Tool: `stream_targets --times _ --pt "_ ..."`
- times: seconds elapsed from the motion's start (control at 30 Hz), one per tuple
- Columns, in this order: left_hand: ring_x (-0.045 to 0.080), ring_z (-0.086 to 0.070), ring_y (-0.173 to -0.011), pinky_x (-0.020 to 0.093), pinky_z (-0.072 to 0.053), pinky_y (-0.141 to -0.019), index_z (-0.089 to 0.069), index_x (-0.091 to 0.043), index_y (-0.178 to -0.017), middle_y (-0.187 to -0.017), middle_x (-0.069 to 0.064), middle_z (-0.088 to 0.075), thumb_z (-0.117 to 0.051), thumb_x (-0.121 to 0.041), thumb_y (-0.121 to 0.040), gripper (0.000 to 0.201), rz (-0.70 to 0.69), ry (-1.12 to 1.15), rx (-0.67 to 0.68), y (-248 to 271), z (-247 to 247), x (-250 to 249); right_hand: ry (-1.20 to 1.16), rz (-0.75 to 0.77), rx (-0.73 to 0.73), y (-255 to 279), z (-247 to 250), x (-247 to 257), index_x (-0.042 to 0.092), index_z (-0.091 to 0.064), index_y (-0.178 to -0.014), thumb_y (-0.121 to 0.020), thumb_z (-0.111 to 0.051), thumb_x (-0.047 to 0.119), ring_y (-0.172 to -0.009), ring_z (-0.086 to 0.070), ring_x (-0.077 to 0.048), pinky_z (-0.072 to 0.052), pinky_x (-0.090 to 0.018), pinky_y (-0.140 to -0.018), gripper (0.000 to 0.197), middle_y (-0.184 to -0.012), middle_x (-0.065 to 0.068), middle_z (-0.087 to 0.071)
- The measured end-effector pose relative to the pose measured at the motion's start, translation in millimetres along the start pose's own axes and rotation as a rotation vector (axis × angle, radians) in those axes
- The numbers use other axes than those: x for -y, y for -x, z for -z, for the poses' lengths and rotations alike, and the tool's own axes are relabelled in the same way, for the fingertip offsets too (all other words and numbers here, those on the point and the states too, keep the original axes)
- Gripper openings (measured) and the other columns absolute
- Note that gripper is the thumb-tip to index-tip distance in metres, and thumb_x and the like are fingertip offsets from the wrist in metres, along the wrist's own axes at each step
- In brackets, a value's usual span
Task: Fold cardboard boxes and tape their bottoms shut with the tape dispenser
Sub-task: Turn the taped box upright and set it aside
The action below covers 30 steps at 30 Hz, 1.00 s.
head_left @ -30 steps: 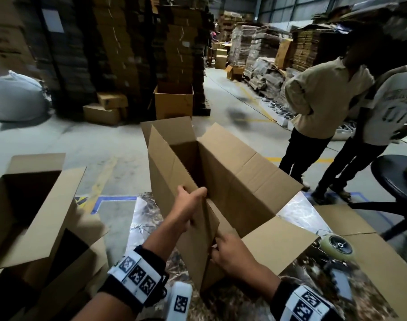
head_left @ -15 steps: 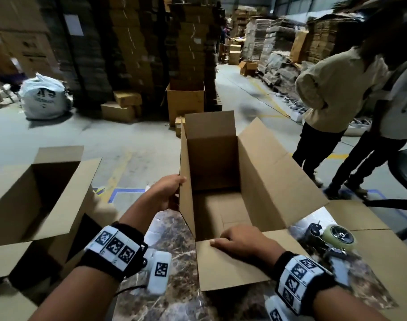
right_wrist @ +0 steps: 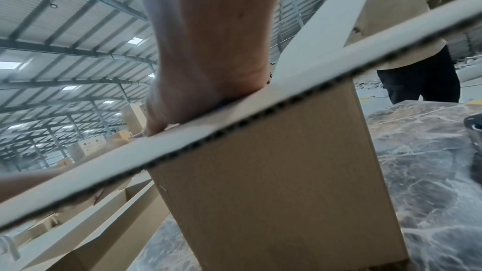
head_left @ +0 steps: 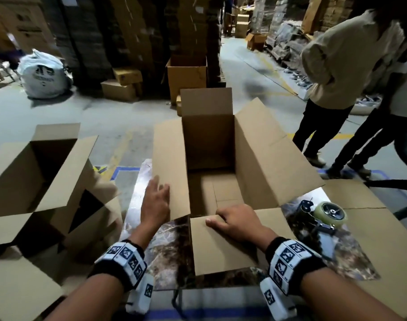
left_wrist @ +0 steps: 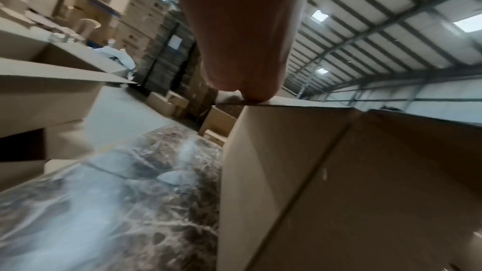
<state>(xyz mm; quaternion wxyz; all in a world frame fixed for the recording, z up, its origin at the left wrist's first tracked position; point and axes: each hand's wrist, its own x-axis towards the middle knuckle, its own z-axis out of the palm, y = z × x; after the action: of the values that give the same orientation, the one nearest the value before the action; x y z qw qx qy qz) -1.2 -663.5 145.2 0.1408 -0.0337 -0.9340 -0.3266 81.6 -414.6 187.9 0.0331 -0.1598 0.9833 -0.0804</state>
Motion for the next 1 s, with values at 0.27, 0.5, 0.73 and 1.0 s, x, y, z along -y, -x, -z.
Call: stream_targets --times 0.27,0.5,0.73,1.0 --pt "0.042 -0.044 -0.129 0.051 -0.043 -0.104 -0.03 -0.014 -0.147 -0.142 0.026 -0.042 -0.055 -0.07 -0.08 0.091 0.407 0.131 0.344 -11 -29 -72 0.169 -0.011 -0.327 -6 -36 -5 0.022 -0.055 -0.055 -0.085 -0.024 0.082 -0.045 -0.056 -0.017 -0.042 -0.028 -0.054 0.073 -0.052 0.005 -0.06" --pt "0.024 -0.059 -0.086 0.029 -0.048 -0.058 -0.043 -0.025 -0.144 -0.12 0.017 -0.063 -0.037 0.013 -0.075 0.079 0.498 0.634 0.397 -19 -39 -65 0.051 0.001 -0.302 -4 -27 -3 0.019 -0.054 -0.061 -0.09 -0.031 0.067 -0.057 -0.06 -0.026 -0.043 -0.035 -0.061 0.061 -0.06 -0.002 -0.063" --pt "0.021 -0.058 -0.079 0.028 -0.048 -0.053 -0.048 -0.021 -0.135 -0.112 0.015 -0.063 -0.035 0.014 -0.079 0.067 0.414 0.542 0.395 -6 -26 -79 -0.137 -0.109 -0.32 7 17 -38 0.021 -0.065 -0.098 -0.093 -0.036 0.048 -0.093 -0.06 -0.022 -0.045 -0.039 -0.091 0.04 -0.101 -0.002 -0.066" --pt "0.024 -0.059 -0.1 0.036 -0.058 -0.073 -0.032 -0.026 -0.143 -0.116 0.006 -0.056 -0.038 0.013 -0.083 0.072 0.393 0.452 0.557 16 -14 -76 -0.087 -0.618 0.105 9 53 -139 0.018 -0.007 -0.156 -0.083 -0.068 0.052 -0.148 -0.006 -0.043 -0.017 -0.059 -0.117 0.1 -0.162 -0.023 -0.004"
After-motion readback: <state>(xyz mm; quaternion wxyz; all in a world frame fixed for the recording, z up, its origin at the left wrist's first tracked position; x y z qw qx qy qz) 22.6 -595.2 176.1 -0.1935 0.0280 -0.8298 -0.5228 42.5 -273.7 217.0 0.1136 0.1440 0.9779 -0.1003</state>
